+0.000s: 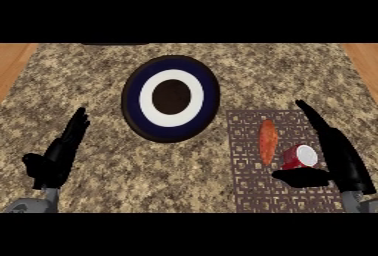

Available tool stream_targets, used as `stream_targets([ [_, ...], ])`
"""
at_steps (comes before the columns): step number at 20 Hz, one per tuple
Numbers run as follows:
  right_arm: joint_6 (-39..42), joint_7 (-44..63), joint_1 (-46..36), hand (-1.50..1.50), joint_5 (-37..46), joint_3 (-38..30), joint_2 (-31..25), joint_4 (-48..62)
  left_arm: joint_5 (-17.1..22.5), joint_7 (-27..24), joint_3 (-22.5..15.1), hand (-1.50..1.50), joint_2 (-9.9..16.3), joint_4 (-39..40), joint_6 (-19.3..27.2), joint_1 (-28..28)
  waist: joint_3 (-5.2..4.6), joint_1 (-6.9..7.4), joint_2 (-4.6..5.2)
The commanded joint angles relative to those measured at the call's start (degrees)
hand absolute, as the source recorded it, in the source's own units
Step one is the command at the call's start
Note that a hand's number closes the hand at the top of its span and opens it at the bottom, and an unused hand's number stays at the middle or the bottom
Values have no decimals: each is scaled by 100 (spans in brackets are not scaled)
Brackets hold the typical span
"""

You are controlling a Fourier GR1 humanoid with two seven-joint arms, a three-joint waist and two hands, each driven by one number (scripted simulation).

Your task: Pick the can from the placemat and place it in the plate

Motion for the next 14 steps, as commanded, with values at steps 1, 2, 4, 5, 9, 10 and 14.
stream_targets([
  [1, 1011, 942, -101, -150, 7, 91, -683, -196, 19, 35, 18, 0, -40, -38, -53, 14, -3, 25, 7],
  [2, 1401, 1351, -352, -150, -148, 152, -763, -344, -121, 144, -132, 0, -133, -69, 50, -125, -6, 31, 9],
  [4, 1774, 1623, -331, -150, -233, 216, -889, -415, 58, 105, 160, 0, 81, -77, -113, -53, -1, 55, 9],
  [5, 1921, 1968, -171, -150, -368, 252, -902, -907, -10, 109, 117, 0, 14, -83, -72, -84, 0, -5, -3],
  [9, 2453, 2157, -590, -150, -636, -174, -627, -321, -165, -172, 228, 0, -92, 299, -285, -107, 8, 39, 22],
  [10, 2680, 2494, -719, -150, -822, -115, -640, -368, -142, 235, 76, 0, -155, -277, -101, 35, 9, 72, 14],
  [14, 2989, 3070, -701, -150, -581, -163, -396, -643, -246, -99, 399, 0, -170, 325, -331, -156, 7, 30, 19],
])
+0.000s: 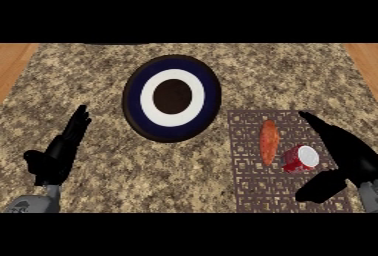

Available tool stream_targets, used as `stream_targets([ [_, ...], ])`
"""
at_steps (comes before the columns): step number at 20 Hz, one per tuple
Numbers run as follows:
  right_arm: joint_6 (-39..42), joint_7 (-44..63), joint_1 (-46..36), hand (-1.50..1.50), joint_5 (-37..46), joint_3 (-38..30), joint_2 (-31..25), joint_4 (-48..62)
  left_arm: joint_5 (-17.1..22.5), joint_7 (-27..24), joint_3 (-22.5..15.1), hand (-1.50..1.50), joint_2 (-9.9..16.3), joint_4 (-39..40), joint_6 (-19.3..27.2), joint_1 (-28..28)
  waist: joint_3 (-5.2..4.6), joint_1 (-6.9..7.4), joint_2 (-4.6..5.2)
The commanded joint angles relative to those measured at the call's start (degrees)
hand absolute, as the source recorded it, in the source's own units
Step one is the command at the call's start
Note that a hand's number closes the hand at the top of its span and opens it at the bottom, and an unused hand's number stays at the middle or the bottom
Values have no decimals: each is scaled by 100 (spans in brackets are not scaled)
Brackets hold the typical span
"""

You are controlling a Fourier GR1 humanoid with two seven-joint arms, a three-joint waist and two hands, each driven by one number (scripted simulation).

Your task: Pick the can from the placemat and place it in the plate

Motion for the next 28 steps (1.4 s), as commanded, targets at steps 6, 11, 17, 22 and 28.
stream_targets([
  [6, 883, 420, 1, -150, 292, 126, 82, 405, -301, -129, 59, 0, -259, 139, -11, 101, 1, 6, 5],
  [11, 1101, -157, -196, -150, 477, -196, 512, 1271, -349, -95, 236, 0, -284, -95, -208, 318, 4, 26, 2],
  [17, 962, -649, -174, -150, 1439, -67, 1070, 1984, -450, 102, 456, 0, -360, -97, -398, 121, 4, 20, 6],
  [22, 1101, -799, -262, -150, 1852, -272, 1169, 2511, -665, 362, 497, 0, -472, -432, -260, 124, 4, 18, 4],
  [28, 1266, -1374, -41, 150, 1890, -263, 1561, 2590, -725, -224, 713, 0, -482, 89, -644, 362, 3, 6, 4],
])
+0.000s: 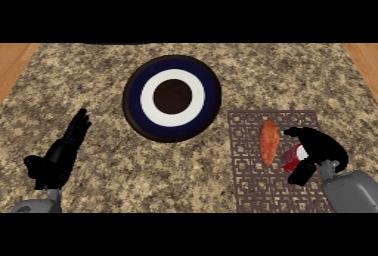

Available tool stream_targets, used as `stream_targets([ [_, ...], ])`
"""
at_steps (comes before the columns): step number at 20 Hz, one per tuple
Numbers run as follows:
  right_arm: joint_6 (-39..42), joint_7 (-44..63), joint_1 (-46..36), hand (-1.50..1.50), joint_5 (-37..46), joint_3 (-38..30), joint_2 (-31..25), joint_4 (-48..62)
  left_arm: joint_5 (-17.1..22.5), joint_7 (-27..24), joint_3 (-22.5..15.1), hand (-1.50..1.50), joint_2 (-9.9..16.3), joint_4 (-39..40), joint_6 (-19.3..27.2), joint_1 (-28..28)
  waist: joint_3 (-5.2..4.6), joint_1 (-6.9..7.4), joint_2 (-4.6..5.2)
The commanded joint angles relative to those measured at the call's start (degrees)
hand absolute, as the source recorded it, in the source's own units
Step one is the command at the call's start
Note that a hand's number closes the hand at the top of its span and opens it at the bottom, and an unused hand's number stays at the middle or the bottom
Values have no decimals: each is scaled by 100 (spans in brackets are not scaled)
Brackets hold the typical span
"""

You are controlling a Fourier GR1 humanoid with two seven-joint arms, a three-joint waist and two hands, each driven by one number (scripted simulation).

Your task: Pick the can from the placemat and place it in the plate

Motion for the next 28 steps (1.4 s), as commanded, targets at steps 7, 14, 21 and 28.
stream_targets([
  [7, -22, -1284, -89, 150, 532, -266, 295, 880, -155, 5, 261, 0, -85, -94, -202, 63, 14, 11, 13],
  [14, -1201, -2171, 120, 150, 1342, -96, 244, 357, -226, 209, 255, 0, -167, -175, -160, -24, 17, 11, 15],
  [21, -2711, -5174, -580, 150, 572, -1164, 180, 1740, -291, 187, 147, 0, -202, -83, -202, -196, 47, 175, 104],
  [28, -2712, -6920, -880, 150, 40, -1753, -43, 2522, -268, 484, 184, 0, -274, -543, -127, 67, 19, 41, 12],
])
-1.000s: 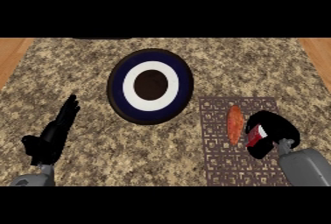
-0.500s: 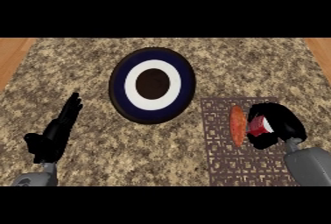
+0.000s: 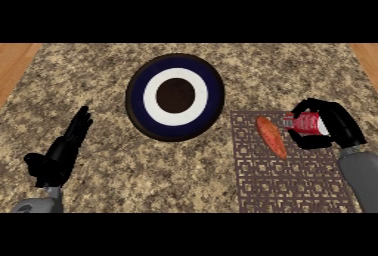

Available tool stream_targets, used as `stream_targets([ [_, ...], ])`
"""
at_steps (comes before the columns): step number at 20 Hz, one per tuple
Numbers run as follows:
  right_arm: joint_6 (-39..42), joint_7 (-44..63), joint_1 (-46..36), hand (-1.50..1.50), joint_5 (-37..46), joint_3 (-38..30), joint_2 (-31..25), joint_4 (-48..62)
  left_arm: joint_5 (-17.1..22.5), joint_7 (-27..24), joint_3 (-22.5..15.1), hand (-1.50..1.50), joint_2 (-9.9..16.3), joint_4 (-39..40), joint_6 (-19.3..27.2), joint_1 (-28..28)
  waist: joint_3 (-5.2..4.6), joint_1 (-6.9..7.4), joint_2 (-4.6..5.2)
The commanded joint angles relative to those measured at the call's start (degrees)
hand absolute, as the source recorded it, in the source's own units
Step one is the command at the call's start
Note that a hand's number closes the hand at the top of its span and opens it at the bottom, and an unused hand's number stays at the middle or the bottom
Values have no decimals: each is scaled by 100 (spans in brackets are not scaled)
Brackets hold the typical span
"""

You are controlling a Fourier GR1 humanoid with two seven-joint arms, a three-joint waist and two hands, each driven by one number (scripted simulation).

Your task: Pick the can from the placemat and place it in the plate

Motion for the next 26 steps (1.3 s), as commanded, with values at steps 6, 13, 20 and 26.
stream_targets([
  [6, -182, -883, -382, 150, -742, -790, 40, -362, -203, -36, -15, 0, -165, 4, 150, 21, -14, -95, -46],
  [13, -55, -592, -644, 150, -730, -818, 231, -774, -284, 7, 100, 0, -189, 152, 15, -102, -16, -82, -36],
  [20, -16, 598, -1131, 150, -324, -267, 824, -1483, -91, 216, 413, 0, 1, 76, -224, -204, -18, -80, -39],
  [26, 30, 984, -1669, 150, 85, 249, 1437, -1114, -255, 122, 292, 0, -223, 124, -150, -203, -18, -74, -34],
])
